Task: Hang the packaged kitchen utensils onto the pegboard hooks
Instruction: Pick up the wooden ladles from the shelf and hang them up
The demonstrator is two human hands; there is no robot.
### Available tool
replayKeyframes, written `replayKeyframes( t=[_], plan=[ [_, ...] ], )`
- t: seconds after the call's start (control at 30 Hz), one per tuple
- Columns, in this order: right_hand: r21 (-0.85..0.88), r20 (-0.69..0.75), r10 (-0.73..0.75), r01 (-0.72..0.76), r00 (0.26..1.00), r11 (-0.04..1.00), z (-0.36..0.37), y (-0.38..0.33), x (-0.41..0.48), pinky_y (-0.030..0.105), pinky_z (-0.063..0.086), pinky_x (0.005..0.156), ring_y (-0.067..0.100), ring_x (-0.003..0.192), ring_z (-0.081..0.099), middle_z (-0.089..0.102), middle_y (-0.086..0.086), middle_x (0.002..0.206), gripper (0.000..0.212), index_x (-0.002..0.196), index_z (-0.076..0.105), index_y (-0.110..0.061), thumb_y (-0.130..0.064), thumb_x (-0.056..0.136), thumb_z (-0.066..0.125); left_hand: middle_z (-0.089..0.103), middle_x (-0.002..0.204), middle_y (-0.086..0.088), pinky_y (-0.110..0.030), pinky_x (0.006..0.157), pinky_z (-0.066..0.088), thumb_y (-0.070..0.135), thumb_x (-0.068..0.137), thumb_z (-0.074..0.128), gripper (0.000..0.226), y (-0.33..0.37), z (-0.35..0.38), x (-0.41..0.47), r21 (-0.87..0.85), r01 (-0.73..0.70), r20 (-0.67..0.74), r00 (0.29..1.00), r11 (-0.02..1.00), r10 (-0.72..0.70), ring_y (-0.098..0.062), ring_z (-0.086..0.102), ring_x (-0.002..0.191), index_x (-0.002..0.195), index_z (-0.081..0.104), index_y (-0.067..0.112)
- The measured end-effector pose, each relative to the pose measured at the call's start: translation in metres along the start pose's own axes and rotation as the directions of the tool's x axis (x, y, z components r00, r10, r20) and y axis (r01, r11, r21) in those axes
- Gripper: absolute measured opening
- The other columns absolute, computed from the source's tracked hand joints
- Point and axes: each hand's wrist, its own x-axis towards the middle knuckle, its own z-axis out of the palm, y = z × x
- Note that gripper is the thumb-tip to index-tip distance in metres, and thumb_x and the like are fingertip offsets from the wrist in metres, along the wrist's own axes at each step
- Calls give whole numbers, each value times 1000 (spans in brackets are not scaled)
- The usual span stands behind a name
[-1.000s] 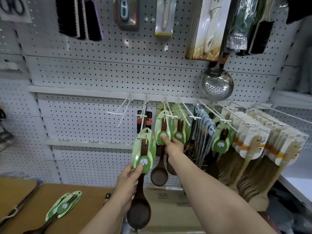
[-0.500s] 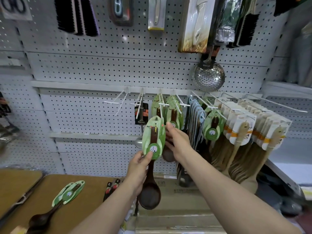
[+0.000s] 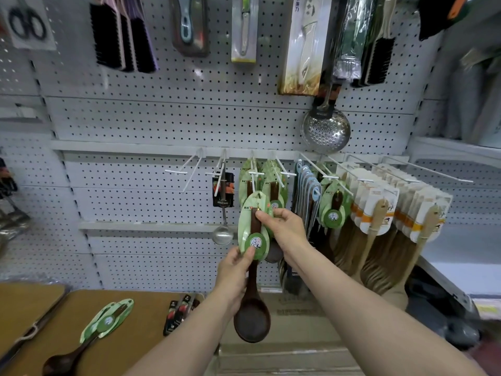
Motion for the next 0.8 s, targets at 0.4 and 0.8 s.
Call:
replayKeyframes(
  t=[0.4, 0.8],
  plan=[
    [-115, -80, 25, -34, 997, 993, 10, 16, 48, 20, 55, 57, 15, 71, 71, 77, 14, 92, 28, 95, 64, -5, -18, 80, 85, 78, 94, 1, -26, 67, 53, 27, 98, 61, 16, 0, 0, 36, -50, 27, 7, 1000, 998, -26, -9, 73, 84, 110, 68, 19],
    [-301, -264, 10, -92, 964, 949, 28, 25, 123, 32, 57, 82, 22, 92, 71, 75, 6, 99, 47, 104, 69, -7, -37, 73, 89, 76, 108, -5, -47, 102, 50, 30, 94, 65, 23, -1, 0, 114, -75, 83, 6, 997, 994, -83, -25, 69, 108, 114, 68, 19]
  ],
)
